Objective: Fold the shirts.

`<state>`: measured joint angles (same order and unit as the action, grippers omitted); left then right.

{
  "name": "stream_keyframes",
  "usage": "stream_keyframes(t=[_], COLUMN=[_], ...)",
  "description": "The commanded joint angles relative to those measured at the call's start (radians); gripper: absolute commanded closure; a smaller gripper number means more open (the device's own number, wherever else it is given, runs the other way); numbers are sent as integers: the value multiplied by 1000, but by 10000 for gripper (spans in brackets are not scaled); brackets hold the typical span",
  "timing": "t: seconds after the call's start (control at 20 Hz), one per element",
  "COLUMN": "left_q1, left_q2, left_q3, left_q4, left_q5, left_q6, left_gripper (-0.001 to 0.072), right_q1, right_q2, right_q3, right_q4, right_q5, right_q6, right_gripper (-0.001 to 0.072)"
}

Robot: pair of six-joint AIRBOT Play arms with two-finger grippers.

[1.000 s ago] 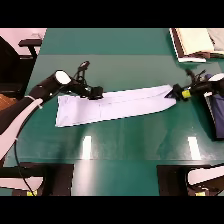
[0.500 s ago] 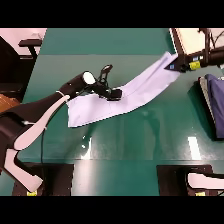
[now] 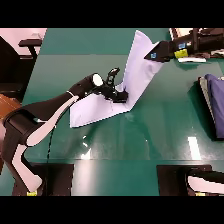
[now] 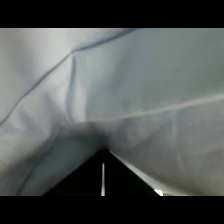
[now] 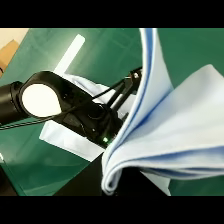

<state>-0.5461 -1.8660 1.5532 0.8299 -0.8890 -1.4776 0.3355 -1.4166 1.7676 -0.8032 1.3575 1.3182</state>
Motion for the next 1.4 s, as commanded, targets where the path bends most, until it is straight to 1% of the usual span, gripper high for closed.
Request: stream_keyframes(t=[0.0,0.1,0.25,0.3,0.45,0.5,0.55,0.6,0.75,0.9,1.1,1.2,1.35], left_q1=[52,128,285,344,496,541,577,613,673,678,678,678,678], left_q2=[57,152,340,409,581,626,660,687,716,716,716,716,716], left_q3=[4,4,4,4,4,4,4,4,3,3,3,3,3], left_q4=[72,168,249,272,352,365,372,374,374,369,364,363,363], left_q5=[-78,-127,-180,-183,-183,-187,-192,-203,-242,-280,-291,-301,-306], left_q6=[-8,-8,-6,-6,-6,-6,-6,-6,8,42,46,46,46], left_gripper=[682,682,681,681,681,681,681,681,681,681,680,681,681], right_q1=[60,95,207,260,447,500,550,586,594,507,305,180,30], right_q2=[1,-15,-79,-106,-212,-248,-282,-309,-334,-304,-212,-175,-173], right_q3=[9,9,9,9,9,9,9,9,8,-13,-200,-318,-435], right_q4=[8,88,179,190,226,237,235,235,197,76,-63,-83,-79], right_q5=[-27,-47,-104,-138,-302,-350,-397,-420,-378,-290,-249,-243,-237], right_q6=[2,1,-30,-42,-91,-103,-109,-109,-108,-73,22,56,65], right_gripper=[695,695,694,694,686,567,338,175,173,183,183,182,178])
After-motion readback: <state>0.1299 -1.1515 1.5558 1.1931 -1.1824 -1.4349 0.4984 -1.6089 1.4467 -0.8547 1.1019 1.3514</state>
